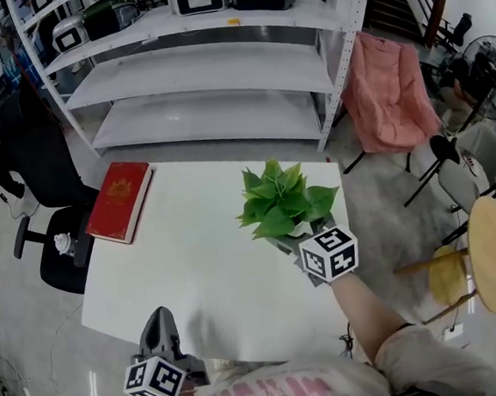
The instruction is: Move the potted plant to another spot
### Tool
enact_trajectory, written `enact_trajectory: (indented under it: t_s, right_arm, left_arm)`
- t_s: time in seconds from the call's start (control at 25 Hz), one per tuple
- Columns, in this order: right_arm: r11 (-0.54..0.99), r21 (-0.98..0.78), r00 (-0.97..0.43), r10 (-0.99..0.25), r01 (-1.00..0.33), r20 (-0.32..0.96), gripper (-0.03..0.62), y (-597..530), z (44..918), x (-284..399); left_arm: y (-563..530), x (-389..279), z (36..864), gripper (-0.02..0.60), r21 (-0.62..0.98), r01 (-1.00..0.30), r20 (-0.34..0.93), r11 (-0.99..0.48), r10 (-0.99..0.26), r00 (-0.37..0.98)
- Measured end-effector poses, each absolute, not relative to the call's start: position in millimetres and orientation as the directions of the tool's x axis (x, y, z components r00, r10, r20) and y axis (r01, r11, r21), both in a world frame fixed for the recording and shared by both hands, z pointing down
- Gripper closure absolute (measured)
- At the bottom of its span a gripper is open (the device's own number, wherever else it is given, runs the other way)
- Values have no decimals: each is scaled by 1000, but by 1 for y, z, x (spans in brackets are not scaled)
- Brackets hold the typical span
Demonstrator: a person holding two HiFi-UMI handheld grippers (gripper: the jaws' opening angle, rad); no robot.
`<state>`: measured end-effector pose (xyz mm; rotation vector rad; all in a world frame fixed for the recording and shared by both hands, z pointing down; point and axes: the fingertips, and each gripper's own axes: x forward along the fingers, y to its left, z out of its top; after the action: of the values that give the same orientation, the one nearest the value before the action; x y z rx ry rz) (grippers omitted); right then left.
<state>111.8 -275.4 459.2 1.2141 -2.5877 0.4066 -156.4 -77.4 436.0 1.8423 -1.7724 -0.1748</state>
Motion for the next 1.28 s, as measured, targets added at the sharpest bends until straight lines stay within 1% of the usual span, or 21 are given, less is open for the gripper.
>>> enact_trajectory:
  t_s: [0.2,0.48,0.88,1.28]
  right_arm:
    - [613,-152,-622,-699,-775,352,98,-293,473,108]
    - [606,-167,-619,-693,-778,369,98,-311,489,101]
    - [566,-203,-595,-696,-799,403,97,-317,513,102]
    - [559,-204,-586,-684,-804,435,97,-311,524,103]
  left_arm:
    - [-59,-176,438,580,481,-868,316,126,-948,38]
    - [-44,-182,440,579,461,-871,330,170,-944,-9]
    - [-34,-203,447,580,480,-838,349,257,-933,-86]
    - [-33,-199,450,579,492,-830,362,263,-929,-79]
